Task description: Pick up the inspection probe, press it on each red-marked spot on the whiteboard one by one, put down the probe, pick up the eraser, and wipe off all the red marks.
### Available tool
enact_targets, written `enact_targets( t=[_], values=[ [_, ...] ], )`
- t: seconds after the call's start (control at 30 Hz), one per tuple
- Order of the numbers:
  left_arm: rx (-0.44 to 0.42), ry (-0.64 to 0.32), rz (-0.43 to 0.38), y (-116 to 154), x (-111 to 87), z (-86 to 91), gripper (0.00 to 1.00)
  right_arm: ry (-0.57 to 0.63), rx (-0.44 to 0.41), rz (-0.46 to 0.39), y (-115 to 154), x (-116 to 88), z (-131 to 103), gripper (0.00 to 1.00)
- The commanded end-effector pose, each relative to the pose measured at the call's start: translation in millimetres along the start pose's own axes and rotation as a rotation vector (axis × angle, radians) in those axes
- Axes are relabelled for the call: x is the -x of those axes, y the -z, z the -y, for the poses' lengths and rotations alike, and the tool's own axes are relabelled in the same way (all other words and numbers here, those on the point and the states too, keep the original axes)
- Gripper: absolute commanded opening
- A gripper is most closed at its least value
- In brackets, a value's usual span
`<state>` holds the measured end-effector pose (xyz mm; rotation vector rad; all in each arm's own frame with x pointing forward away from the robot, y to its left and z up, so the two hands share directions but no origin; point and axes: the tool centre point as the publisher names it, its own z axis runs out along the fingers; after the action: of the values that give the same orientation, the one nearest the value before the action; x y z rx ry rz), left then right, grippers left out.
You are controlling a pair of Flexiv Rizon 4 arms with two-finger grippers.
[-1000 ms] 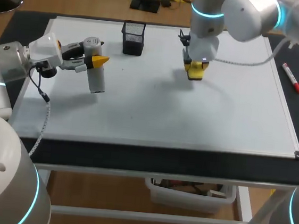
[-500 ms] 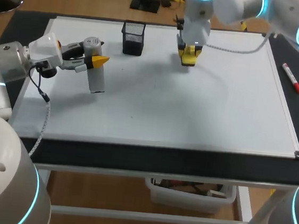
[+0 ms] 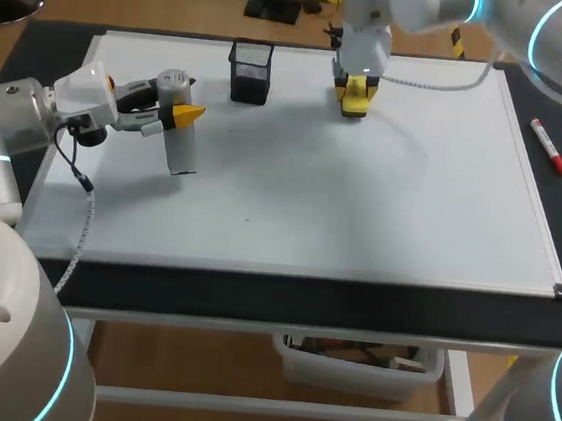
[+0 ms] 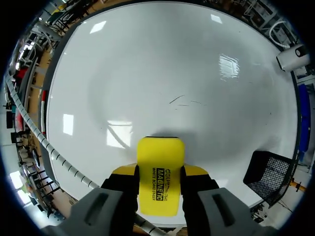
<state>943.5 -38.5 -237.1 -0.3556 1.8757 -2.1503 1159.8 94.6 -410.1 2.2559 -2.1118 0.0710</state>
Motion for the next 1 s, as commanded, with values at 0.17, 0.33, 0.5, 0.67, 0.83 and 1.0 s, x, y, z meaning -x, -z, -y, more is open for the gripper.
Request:
enact_targets(
  t=[0.17,0.33,0.5,0.67,0.83,1.0],
  values=[
    [-0.001,0.001,-0.001,0.0,0.5,0.6,0.0,-0.003,0.063,-0.022,-5.1,3.2,11.6,0.0],
    [-0.001,0.001,-0.001,0.0,0.5,0.6,0.0,-0.007,0.065,-0.03,-7.4,1.9,12.9,0.0],
    [-0.001,0.001,-0.001,0.0,0.5,0.6,0.0,-0.007,0.067,-0.034,-10.3,0.8,12.1,0.0],
    [-0.001,0.001,-0.001,0.0,0.5,0.6,0.0,-0.006,0.067,-0.045,-10.2,0.7,10.8,1.0],
    [-0.001,0.001,-0.001,0.0,0.5,0.6,0.0,-0.04,0.05,-0.018,-0.2,-5.8,10.5,1.0],
    [-0.001,0.001,-0.001,0.0,0.5,0.6,0.0,-0.189,0.054,0.103,17.2,-23.0,13.0,1.0]
  ],
)
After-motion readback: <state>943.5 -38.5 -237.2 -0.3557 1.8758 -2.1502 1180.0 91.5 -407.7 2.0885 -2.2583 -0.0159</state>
